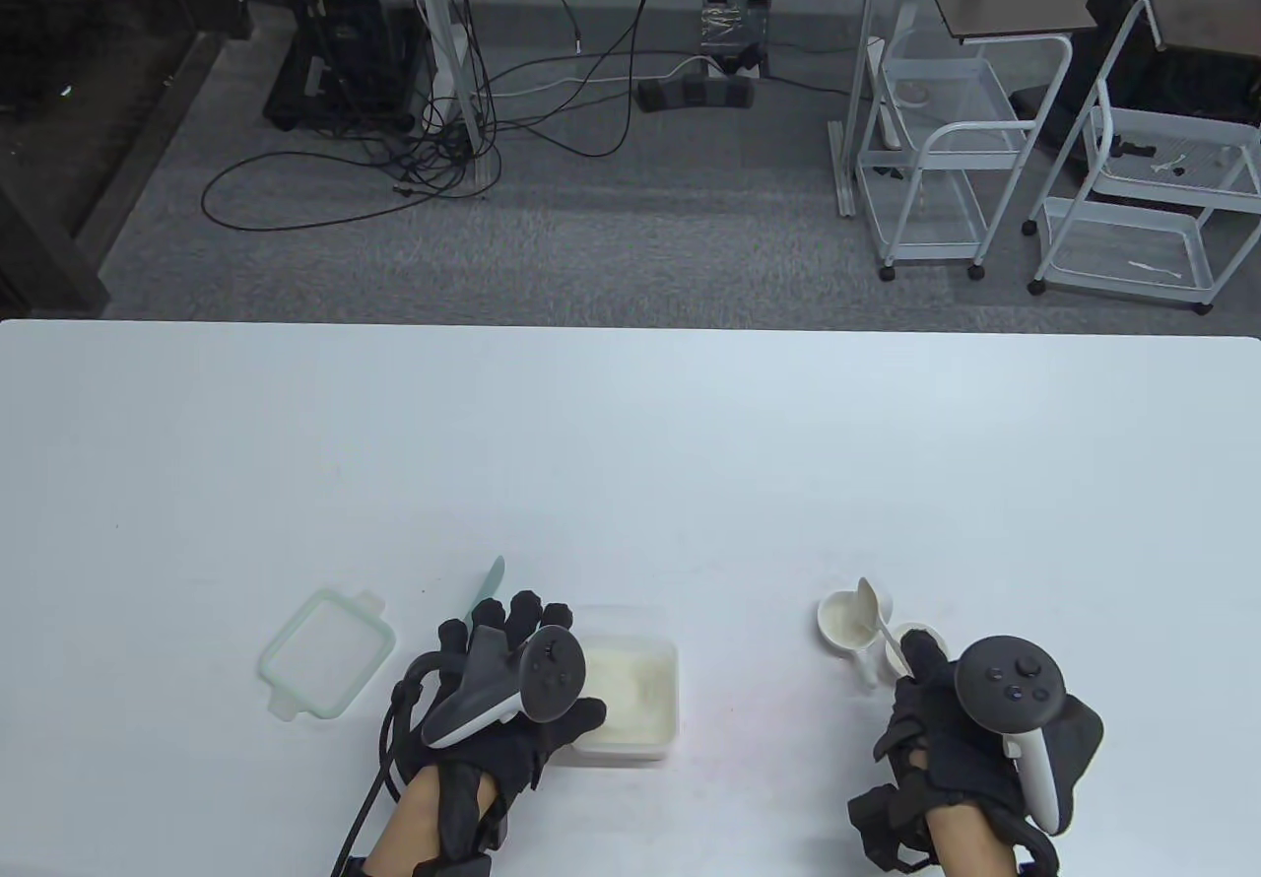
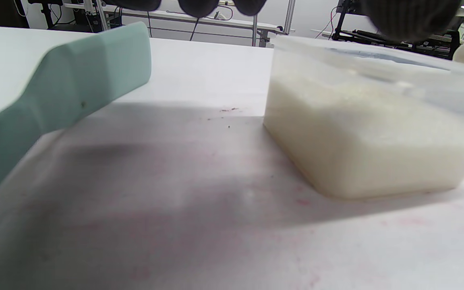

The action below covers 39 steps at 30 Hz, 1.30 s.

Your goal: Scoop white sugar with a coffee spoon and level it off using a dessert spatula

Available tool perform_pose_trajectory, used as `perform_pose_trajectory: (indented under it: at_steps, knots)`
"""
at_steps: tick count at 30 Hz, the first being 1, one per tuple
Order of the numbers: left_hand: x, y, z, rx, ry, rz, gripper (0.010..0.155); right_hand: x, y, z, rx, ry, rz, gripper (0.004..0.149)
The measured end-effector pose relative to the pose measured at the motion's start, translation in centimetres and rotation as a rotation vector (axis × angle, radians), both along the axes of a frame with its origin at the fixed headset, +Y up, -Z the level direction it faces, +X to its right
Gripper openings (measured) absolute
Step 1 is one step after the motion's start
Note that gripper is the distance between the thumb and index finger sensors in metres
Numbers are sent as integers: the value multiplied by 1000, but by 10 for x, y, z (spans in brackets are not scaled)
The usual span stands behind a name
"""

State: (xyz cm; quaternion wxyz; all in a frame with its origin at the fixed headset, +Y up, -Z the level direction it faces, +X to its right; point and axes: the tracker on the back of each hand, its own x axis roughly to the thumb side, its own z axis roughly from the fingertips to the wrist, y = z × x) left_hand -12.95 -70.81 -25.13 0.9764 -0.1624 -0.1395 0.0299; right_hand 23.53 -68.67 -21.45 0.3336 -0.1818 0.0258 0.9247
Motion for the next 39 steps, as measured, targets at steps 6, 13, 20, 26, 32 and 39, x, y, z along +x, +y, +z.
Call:
perform_pose_trajectory:
  at_steps: [6, 13, 20, 26, 32, 39]
  knots:
    - [0, 0, 0, -1, 4, 3, 99, -16, 8, 2, 22, 34, 172, 49]
    - [0, 0, -1, -5, 4, 0, 99, -26, 12, 3, 36, 52, 317, 49]
    - [0, 0, -1, -4, 5, 0, 100, -28, 14, 5, 104, 66, 270, 49]
    - [-1, -1, -1, 0, 7, 4, 100, -32, 18, 6, 248, 150, 151, 49]
    - [-1, -1, -1, 5, 7, 7, 100, -47, 9, 3, 256, 232, 128, 46]
    - [-2, -1, -1, 5, 9, 7, 100, -57, -18, -6, 112, 222, 10, 47]
